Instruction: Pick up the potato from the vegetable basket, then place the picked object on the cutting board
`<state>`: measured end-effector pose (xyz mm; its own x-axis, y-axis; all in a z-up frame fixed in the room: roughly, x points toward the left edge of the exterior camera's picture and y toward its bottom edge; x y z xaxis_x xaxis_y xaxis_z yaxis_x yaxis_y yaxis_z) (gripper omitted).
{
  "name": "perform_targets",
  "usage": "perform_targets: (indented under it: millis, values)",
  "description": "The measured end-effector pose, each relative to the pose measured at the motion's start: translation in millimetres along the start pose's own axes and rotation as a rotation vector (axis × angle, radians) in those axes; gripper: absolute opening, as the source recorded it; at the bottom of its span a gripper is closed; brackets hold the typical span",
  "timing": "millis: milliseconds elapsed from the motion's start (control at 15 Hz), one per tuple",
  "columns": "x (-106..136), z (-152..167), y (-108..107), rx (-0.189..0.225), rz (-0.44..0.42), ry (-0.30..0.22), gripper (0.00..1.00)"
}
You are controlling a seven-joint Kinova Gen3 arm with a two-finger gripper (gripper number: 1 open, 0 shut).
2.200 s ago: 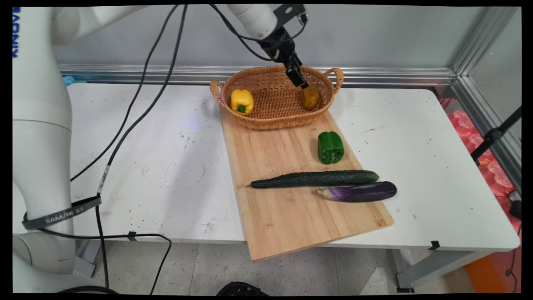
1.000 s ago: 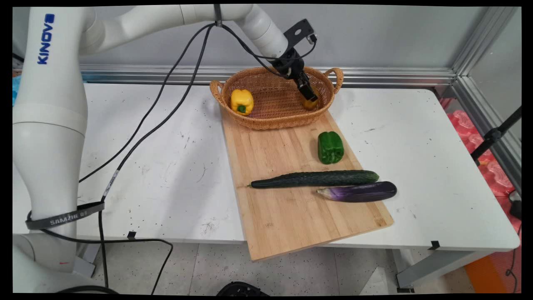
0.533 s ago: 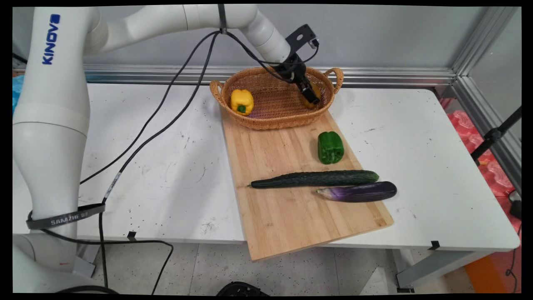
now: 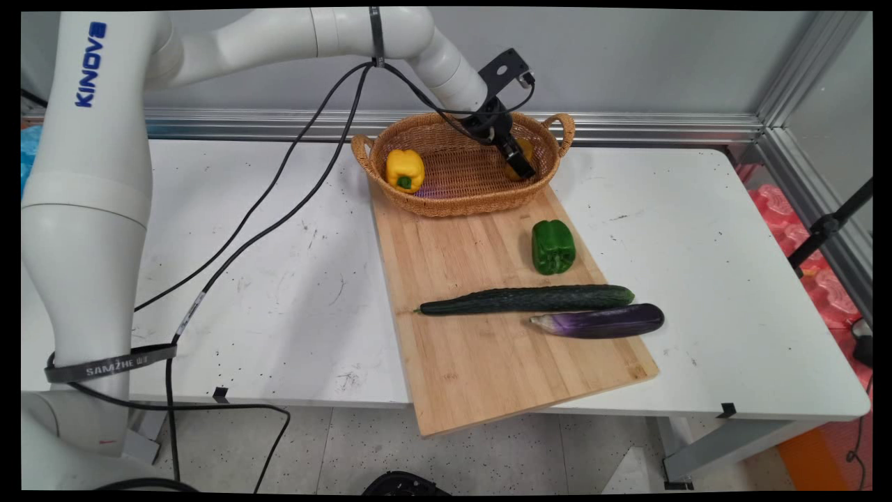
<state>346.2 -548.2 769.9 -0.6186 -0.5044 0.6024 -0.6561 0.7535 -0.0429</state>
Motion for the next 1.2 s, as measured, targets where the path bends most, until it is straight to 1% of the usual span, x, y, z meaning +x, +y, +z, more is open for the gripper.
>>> perform_targets:
  millis: [133,200,600,1000,1200]
  values:
    - [-0.7,1.0,1.6,0.002,-0.005,-0.002,1.0]
    - [-0.7,1.1,2.3,0.003,-0.007,-0.003,0.0]
    - [1.7,-6.0,7.4,0.007,-0.009,-0.009,0.0]
    - [12.6,-40.3,22.8,0.012,0.001,-0.026,0.0]
    - [24.8,-66.7,36.0,0.014,0.019,-0.035,0.0]
